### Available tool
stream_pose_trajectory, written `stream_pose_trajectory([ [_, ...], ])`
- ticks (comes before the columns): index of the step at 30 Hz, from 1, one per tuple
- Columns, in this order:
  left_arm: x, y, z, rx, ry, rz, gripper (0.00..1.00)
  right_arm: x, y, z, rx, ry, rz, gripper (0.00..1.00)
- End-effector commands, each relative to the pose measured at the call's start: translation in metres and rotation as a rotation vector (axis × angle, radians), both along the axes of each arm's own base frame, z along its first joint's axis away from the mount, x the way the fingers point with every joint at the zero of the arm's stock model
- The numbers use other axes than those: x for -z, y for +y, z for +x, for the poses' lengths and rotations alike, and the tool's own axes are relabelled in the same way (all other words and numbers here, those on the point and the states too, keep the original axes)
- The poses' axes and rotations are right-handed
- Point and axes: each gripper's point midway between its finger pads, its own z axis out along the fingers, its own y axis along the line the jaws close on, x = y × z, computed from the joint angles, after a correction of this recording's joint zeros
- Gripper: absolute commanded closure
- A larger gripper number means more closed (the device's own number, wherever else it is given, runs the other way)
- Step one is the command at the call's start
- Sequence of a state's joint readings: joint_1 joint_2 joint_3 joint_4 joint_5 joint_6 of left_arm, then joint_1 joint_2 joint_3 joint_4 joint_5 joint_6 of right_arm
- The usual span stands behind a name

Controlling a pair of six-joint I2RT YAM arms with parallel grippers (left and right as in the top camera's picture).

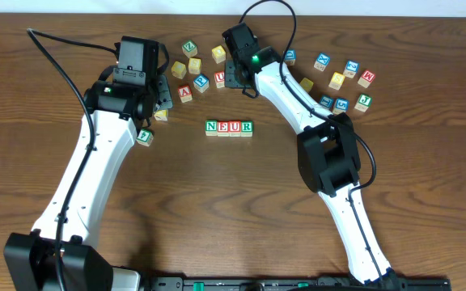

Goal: Spell out NEURIPS
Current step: 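Move the right gripper over the red I block at top centre, then lower the right gripper and close it on red I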

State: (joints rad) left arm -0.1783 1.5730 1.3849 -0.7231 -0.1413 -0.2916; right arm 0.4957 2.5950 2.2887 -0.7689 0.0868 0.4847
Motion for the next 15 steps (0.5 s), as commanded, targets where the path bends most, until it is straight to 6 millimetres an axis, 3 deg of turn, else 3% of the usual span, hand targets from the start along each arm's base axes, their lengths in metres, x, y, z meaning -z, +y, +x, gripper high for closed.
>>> stream_pose_trajectory([
  [1,0.001,0.004,-0.002,-0.020,0.002,0.010,0.50,0.015,-0.001,-0.004,-0.019,0.020,-0.035,0.71],
  [7,0.001,0.004,-0.002,-0.020,0.002,0.010,0.51,-0.001,-0.005,-0.004,-0.024,0.012,-0.037,0.75],
  [15,0.001,0.005,-0.002,-0.020,0.002,0.010,0.51,-0.053,-0.016,-0.012,-0.061,-0.010,-0.054,0.74],
])
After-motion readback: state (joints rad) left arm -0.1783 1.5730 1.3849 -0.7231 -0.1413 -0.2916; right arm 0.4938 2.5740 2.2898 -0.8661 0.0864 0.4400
